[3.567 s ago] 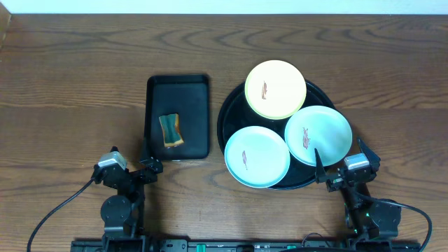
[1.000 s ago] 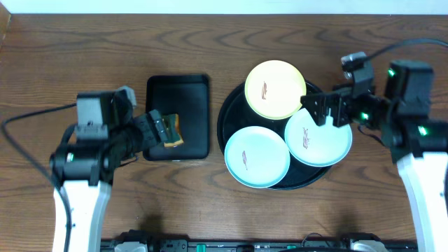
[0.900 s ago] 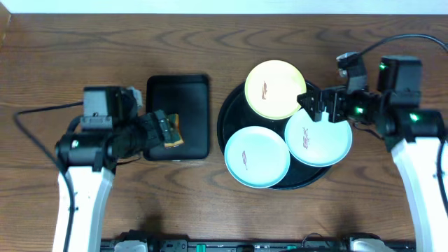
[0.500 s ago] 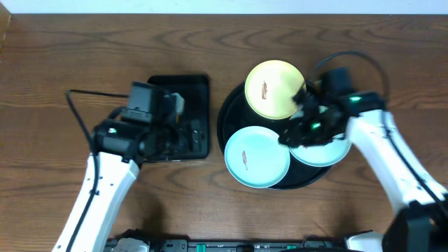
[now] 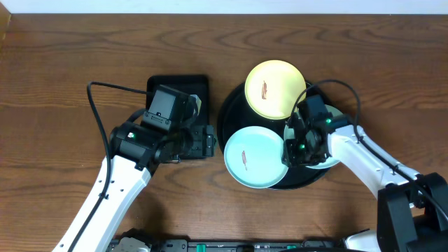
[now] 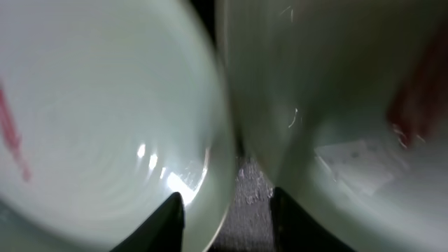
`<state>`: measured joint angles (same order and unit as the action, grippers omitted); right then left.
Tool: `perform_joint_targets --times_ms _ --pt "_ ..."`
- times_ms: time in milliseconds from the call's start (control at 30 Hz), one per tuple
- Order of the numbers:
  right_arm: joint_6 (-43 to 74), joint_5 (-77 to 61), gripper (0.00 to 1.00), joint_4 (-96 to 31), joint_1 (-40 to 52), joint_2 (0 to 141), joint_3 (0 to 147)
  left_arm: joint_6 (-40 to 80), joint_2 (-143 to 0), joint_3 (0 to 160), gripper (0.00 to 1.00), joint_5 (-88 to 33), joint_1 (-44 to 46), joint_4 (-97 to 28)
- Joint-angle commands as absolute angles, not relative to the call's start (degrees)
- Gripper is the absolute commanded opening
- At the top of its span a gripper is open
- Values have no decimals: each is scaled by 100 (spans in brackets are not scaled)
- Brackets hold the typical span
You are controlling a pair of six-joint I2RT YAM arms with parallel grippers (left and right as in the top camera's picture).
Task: Clean dirty plates on tray and stack at the side
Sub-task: 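Move left gripper to sponge and right gripper to right green plate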
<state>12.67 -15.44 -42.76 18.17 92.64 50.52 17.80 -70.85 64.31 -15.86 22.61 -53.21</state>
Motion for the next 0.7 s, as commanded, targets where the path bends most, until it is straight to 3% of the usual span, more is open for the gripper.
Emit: perform_joint_targets --times_ms 0,133,167,467,667 --pt "1332 -1575 32 -3857 1848 9303 4720 1789 -7074 6532 80 -1472 2285 -5242" --pt "1330 -1605 6 -3454 1848 9299 4676 1789 -7074 6521 78 -1472 2285 -5221" --pt "1332 -1634 4 -3352 1846 9299 4683 1789 -7074 6519 78 -1470 2285 -5221" --pt "1640 -1636 4 -3057 1708 9299 4731 1789 -7074 6514 78 -1470 2285 -5216" --pt "2447 -1634 1 -2508 1354 9299 4748 1789 -7074 6512 77 -1470 2285 -5131"
